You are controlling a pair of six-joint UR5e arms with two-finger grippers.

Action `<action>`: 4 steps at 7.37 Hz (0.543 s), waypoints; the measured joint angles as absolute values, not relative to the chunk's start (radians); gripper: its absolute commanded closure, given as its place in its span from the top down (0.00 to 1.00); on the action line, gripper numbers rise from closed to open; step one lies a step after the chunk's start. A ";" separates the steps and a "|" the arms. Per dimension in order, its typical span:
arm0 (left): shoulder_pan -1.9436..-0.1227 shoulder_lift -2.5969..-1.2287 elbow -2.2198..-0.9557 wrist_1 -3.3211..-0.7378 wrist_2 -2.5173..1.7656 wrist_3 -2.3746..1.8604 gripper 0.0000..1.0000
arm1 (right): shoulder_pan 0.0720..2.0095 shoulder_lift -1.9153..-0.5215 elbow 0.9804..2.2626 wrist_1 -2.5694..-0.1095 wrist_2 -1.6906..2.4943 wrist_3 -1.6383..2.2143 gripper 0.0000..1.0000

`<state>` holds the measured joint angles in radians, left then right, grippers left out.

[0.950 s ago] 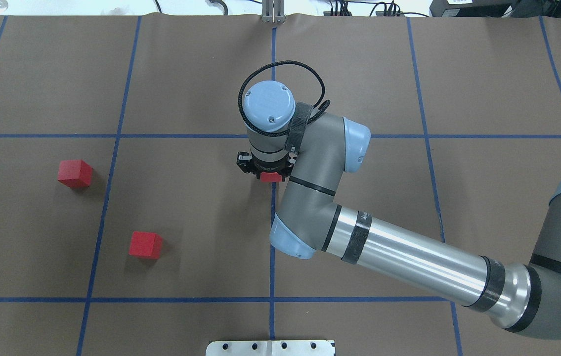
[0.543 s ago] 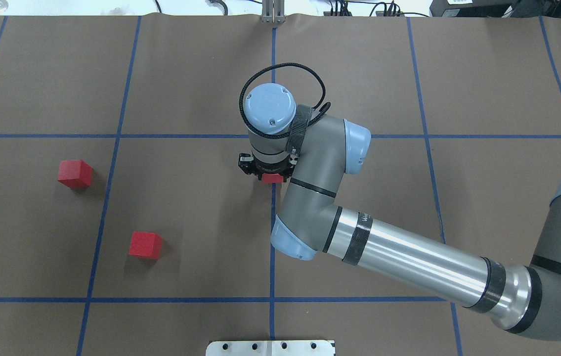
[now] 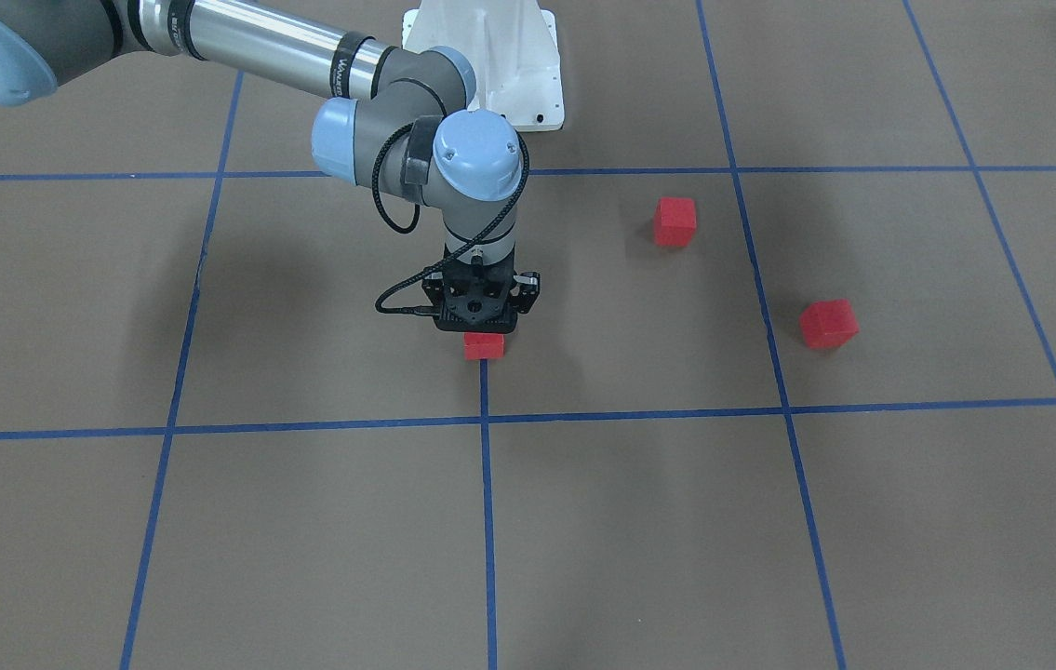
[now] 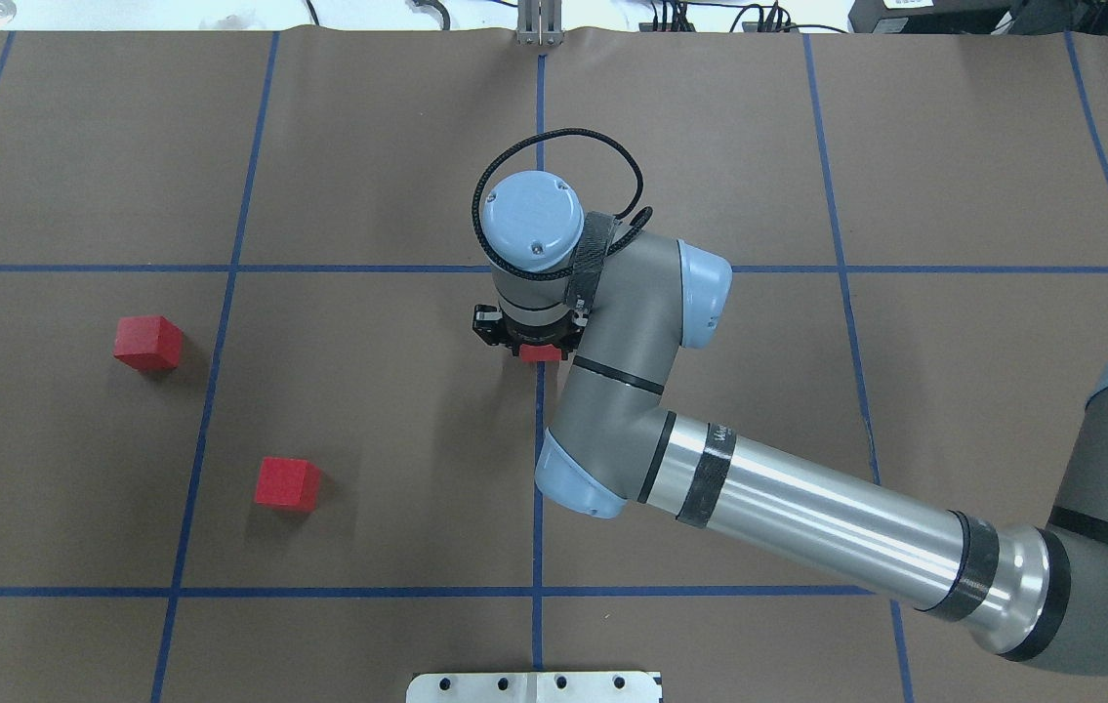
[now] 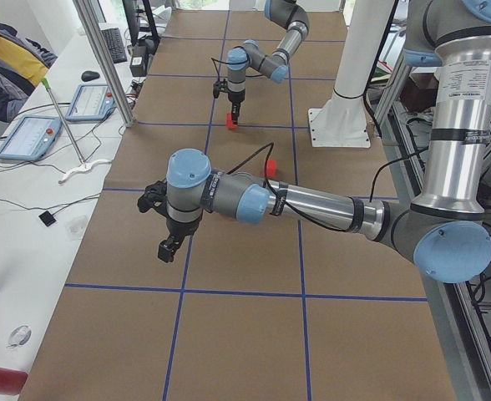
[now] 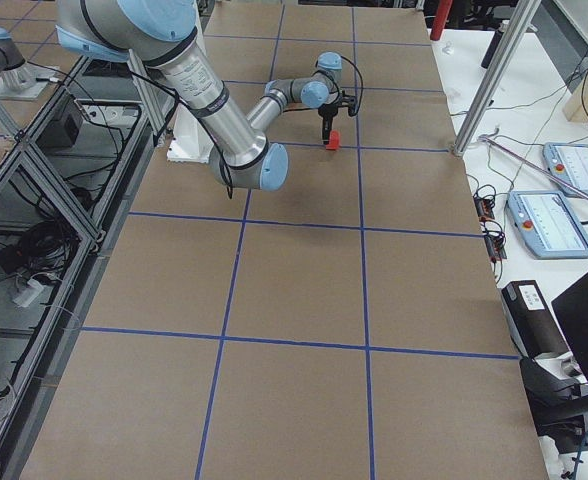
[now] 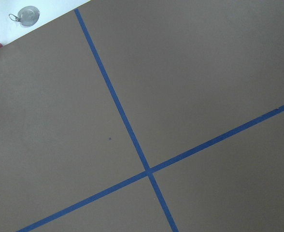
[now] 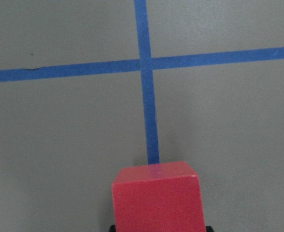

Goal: Form red blocks into L shape at center
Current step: 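Carry the red cube with the right gripper to the table center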

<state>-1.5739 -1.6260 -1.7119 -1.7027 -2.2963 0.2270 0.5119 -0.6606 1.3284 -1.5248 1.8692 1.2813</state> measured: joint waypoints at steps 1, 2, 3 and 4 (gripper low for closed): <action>-1.574 -1.626 -1.712 -1.703 -2.296 0.227 1.00 | 0.510 -0.661 1.328 -1.525 1.869 1.283 0.56; -1.574 -1.626 -1.712 -1.703 -2.296 0.227 1.00 | 0.509 -0.661 1.328 -1.525 1.868 1.285 0.57; -1.574 -1.626 -1.712 -1.703 -2.296 0.227 1.00 | 0.507 -0.661 1.327 -1.525 1.868 1.287 0.59; -1.574 -1.626 -1.712 -1.703 -2.296 0.227 1.00 | 0.507 -0.661 1.327 -1.525 1.868 1.288 0.66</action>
<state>-1.5739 -1.6260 -1.7119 -1.7027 -2.2964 0.2270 0.5069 -0.6611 1.3272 -1.5248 1.8684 1.2880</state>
